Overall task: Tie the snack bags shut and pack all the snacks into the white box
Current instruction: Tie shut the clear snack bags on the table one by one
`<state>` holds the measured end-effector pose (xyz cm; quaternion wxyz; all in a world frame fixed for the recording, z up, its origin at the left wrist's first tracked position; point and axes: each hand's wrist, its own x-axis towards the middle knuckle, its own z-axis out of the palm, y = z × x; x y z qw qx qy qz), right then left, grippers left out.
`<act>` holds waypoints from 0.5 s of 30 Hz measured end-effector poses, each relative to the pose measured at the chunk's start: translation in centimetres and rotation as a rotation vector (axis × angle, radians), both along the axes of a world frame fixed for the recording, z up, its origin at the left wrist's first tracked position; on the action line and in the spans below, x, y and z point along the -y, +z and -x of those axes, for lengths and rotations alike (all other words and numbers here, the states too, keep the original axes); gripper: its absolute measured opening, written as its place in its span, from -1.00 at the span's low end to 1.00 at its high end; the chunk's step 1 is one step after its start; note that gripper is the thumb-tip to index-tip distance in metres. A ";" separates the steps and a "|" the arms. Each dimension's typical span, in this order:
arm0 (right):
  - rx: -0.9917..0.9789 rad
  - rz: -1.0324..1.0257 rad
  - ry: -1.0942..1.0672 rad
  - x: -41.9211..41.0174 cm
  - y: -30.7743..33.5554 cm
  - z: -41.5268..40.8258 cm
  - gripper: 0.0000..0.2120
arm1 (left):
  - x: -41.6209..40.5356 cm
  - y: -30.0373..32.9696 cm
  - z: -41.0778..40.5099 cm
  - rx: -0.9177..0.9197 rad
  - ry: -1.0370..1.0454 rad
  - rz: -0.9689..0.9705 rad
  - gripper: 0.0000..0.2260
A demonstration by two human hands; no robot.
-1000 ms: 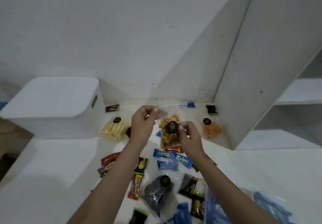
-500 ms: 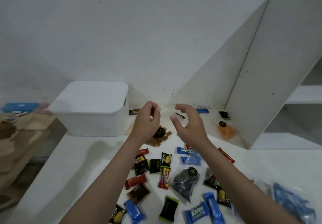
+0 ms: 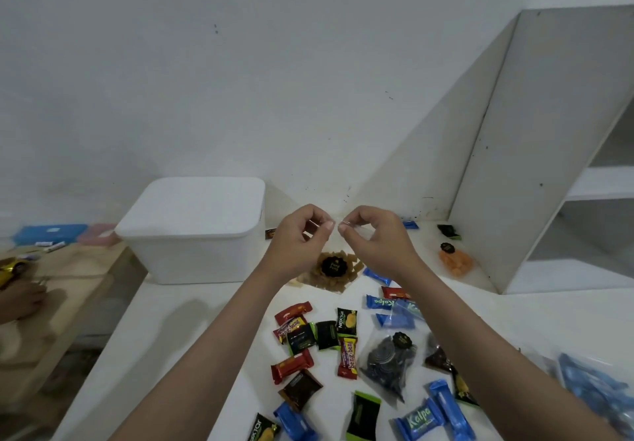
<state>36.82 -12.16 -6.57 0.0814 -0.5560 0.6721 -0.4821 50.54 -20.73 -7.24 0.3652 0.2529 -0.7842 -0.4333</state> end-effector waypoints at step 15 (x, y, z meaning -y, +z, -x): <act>0.054 -0.027 -0.009 -0.3 0.3 0.1 -0.89 | 0.3 0.2 0.4 -0.030 -0.032 0.126 -0.82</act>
